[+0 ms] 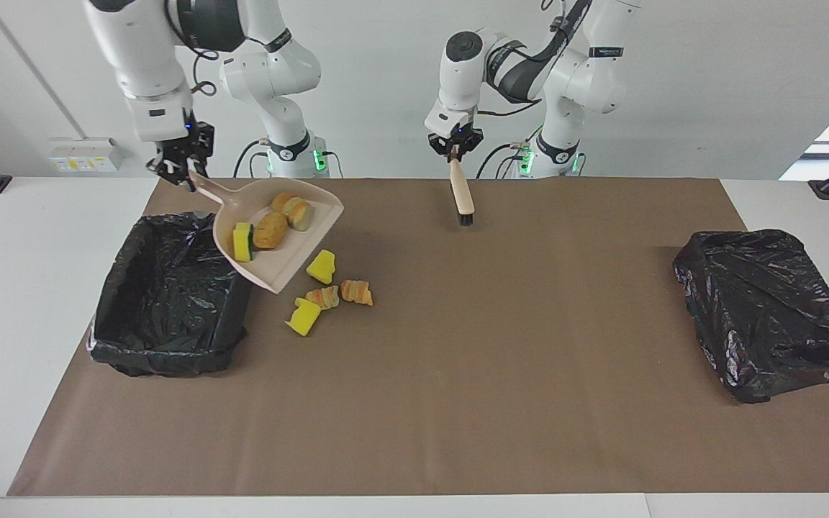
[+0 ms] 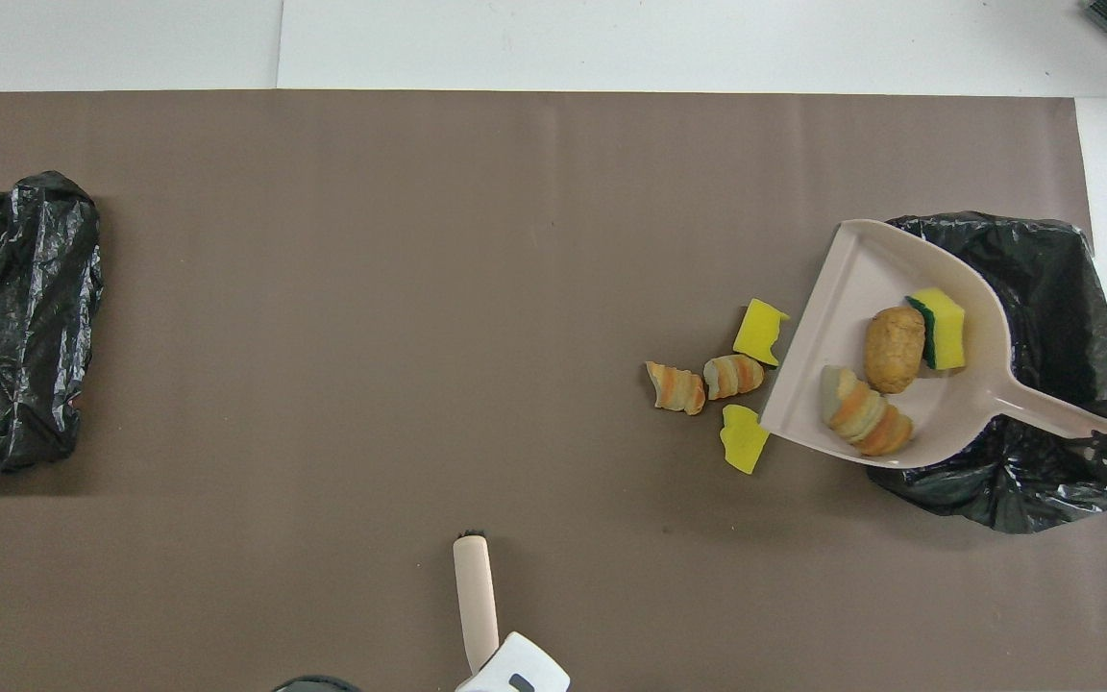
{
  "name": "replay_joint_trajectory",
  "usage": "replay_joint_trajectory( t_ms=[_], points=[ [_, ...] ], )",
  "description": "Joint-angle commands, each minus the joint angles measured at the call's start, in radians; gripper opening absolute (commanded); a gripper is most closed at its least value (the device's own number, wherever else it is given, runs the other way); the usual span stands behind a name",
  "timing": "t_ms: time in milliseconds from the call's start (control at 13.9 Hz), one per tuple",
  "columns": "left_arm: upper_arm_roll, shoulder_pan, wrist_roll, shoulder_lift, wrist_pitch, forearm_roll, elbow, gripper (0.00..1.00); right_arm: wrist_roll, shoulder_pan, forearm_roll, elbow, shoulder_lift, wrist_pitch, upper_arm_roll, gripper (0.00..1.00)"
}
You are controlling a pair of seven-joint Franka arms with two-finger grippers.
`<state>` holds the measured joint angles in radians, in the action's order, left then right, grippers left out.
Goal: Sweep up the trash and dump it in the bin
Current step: 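Carry the loaded dustpan over the bin with the right gripper, then tilt the dustpan with the right gripper to dump debris into the bin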
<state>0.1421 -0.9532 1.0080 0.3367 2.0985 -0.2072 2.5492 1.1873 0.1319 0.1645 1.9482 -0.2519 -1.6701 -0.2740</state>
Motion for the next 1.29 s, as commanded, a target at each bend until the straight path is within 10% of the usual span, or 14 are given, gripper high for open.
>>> replay_joint_trajectory(
  t_ms=[0,647,1223],
  points=[
    [-0.013,-0.033,0.023,-0.036,0.07,0.014,0.016,0.0,0.183,-0.095,0.025,-0.104,0.083,-0.017,-0.037,0.0],
    [-0.015,-0.022,-0.066,-0.064,0.081,0.005,0.019,0.01,0.466,-0.308,0.303,-0.16,0.269,-0.315,-0.047,0.0],
    [-0.016,-0.019,-0.071,-0.067,0.077,0.005,0.016,0.4,0.463,-0.225,0.541,-0.14,0.272,-0.369,-0.037,0.0]
  ],
)
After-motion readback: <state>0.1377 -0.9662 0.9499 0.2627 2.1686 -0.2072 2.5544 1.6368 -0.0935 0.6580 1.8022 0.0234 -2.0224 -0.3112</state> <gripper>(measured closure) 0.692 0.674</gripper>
